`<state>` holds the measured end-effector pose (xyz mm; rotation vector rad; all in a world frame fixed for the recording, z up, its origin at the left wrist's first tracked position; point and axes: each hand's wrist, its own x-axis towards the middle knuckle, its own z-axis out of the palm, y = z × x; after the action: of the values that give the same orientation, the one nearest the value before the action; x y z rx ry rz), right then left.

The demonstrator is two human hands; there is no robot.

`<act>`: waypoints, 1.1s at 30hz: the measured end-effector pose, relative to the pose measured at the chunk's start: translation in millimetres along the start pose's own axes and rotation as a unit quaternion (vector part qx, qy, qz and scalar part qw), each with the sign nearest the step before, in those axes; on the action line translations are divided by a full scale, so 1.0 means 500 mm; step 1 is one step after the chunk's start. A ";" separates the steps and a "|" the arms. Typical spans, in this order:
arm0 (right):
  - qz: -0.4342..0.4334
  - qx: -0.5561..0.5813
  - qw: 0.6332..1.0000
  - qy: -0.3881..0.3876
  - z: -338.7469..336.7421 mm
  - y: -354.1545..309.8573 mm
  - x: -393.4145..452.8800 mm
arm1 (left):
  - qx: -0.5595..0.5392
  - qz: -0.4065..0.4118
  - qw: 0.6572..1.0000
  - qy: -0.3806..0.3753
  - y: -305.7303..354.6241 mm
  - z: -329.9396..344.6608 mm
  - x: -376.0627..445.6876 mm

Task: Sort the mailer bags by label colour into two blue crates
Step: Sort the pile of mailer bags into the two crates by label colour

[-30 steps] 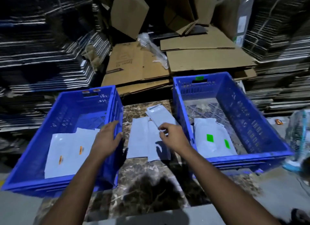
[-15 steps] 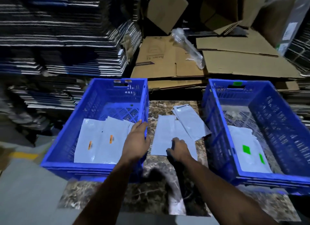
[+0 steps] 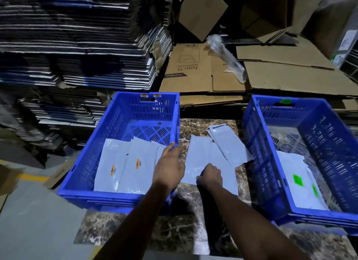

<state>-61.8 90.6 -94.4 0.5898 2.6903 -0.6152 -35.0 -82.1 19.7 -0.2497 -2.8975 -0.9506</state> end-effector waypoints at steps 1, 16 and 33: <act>-0.005 -0.018 1.000 0.001 0.006 -0.002 -0.004 | -0.002 -0.002 1.000 0.000 0.000 0.000 -0.001; -0.220 0.206 0.948 0.100 -0.023 0.067 -0.055 | 0.144 0.048 0.987 -0.044 0.024 -0.008 -0.001; -0.169 0.619 0.760 -0.101 -0.345 0.144 -0.222 | -0.434 -0.060 0.894 -0.090 0.147 0.011 -0.098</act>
<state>30.5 195.4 72.4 0.2274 1.8288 -2.4154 26.4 -26.9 51.7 -0.2072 -2.4226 -2.3002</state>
